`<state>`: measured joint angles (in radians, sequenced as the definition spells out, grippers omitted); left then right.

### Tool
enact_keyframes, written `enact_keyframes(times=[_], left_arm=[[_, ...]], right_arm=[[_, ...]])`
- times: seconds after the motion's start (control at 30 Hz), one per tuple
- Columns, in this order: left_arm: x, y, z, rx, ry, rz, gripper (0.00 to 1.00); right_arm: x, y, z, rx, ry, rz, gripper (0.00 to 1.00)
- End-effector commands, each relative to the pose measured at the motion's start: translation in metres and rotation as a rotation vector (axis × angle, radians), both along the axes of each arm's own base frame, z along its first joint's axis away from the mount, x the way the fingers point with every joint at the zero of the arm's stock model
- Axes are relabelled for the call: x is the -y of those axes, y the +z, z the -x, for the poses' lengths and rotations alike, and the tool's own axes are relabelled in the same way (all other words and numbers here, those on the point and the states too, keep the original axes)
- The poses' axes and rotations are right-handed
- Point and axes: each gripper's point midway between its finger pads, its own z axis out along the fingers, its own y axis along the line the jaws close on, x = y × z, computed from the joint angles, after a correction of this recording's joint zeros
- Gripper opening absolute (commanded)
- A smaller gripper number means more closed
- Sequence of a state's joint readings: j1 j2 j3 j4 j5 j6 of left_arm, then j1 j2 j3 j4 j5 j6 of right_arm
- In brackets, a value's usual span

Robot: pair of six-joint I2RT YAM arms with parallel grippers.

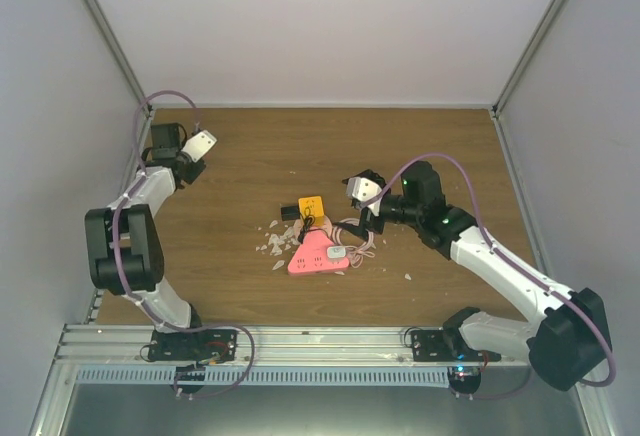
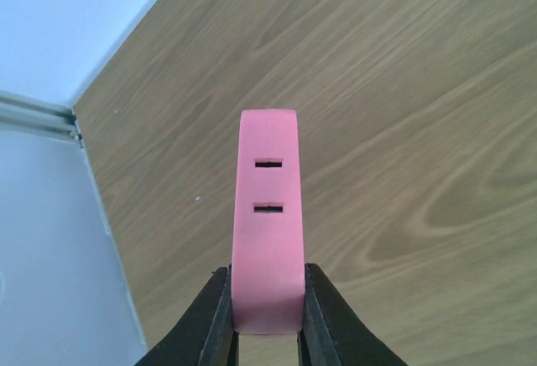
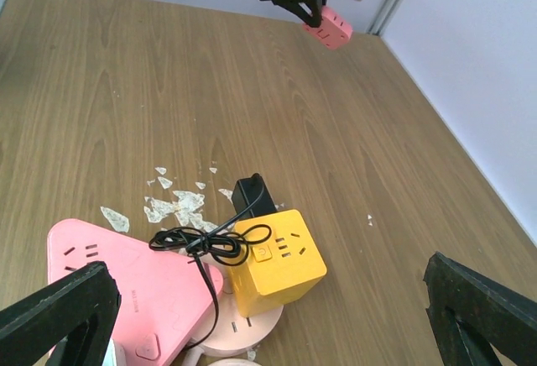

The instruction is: Pull the plug off the socket

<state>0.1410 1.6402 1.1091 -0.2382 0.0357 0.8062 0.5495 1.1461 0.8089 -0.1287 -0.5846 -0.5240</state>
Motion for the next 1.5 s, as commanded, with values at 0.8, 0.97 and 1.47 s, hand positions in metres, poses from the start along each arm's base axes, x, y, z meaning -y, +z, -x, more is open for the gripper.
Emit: enact_keyframes(times=[0.8,0.97,1.47], left_arm=[[-0.079,-0.069,-0.045,0.02,0.041,-0.433,0.09],[-0.075,-0.078,-0.032,-0.009,0.032,-0.423,0.23],[-0.046,-0.053,-0.006,-0.055,0.018,-0.213,0.6]], right_arm=[[0.006,-0.007,-0.024,-0.048,-0.086,0.001,1.0],[0.005,-0.007,-0.022,-0.052,-0.071,-0.003,1.0],[0.002,-0.005,-0.008,-0.056,-0.003,-0.002,1.0]])
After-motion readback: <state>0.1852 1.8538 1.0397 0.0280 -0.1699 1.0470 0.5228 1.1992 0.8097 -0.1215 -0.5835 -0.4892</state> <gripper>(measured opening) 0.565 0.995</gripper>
